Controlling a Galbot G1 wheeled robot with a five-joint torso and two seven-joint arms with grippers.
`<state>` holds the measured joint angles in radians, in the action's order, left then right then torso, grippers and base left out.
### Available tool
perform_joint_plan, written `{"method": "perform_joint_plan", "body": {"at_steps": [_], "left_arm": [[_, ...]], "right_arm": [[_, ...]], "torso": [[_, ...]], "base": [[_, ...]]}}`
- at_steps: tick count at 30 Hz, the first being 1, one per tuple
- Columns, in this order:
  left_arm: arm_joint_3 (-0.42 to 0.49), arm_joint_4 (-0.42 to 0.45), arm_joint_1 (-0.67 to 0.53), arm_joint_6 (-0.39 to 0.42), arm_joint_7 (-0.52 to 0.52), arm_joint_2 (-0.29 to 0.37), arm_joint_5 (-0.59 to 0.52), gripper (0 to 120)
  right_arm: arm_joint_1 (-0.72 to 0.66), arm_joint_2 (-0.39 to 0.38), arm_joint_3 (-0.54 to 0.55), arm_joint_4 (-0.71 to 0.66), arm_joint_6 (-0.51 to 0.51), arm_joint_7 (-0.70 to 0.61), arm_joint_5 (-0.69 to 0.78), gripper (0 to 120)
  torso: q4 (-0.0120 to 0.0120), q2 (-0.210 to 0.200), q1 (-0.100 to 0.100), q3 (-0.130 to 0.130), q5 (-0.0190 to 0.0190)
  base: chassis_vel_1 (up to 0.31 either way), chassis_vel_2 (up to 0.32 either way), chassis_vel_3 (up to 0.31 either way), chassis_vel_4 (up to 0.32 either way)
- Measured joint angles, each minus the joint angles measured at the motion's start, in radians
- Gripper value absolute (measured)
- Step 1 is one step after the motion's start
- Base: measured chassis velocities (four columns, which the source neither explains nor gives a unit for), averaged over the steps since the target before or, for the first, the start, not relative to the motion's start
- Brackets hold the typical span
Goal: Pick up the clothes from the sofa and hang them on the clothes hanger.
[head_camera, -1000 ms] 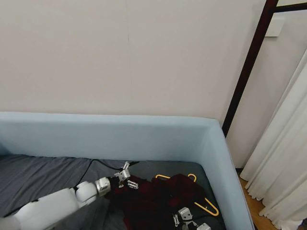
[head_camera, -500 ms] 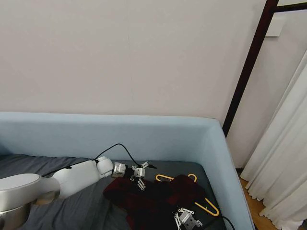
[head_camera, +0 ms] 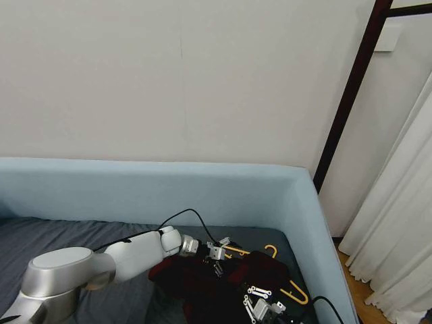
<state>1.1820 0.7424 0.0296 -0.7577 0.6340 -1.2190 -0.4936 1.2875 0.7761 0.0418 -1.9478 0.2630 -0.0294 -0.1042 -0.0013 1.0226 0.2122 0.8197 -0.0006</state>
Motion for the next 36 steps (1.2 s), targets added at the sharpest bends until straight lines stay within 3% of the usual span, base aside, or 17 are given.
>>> {"method": "perform_joint_plan", "body": {"at_steps": [3,8,18,29,36], "left_arm": [[-0.003,-0.03,0.005,-0.014,-0.006,-0.005,0.03,95],[-0.08,-0.081,0.041,-0.063,-0.073,-0.024,0.121,77],[-0.118,-0.077,0.084,-0.067,-0.08,-0.025,0.122,41],[-0.174,-0.013,0.103,-0.056,-0.085,0.009,0.124,0],[-0.196,0.033,0.103,-0.042,-0.105,0.043,0.108,0]], "right_arm": [[0.0,-0.003,-0.002,-0.007,0.002,-0.002,0.004,0],[-0.011,-0.005,0.011,-0.015,0.001,-0.004,0.014,0],[-0.001,-0.009,0.025,-0.028,-0.026,-0.021,0.078,0],[0.024,-0.014,0.005,-0.032,-0.019,-0.02,0.071,0],[0.019,-0.034,-0.016,-0.031,-0.022,-0.019,0.085,0]], "torso": [[0.0003,0.0,0.0,0.0,0.0],[0.0003,0.0,0.0,0.0,-0.0001],[0.0001,0.0,0.0,0.0,-0.0002],[0.0,0.0,0.0,0.0,-0.0002],[0.0,0.0,0.0,0.0,-0.0003]], "base": [[0.0,0.0,0.0,0.0],[0.0,0.0,0.0,0.0],[0.0,0.0,0.0,0.0],[0.0,0.0,0.0,0.0],[0.0,0.0,0.0,0.0]]}}
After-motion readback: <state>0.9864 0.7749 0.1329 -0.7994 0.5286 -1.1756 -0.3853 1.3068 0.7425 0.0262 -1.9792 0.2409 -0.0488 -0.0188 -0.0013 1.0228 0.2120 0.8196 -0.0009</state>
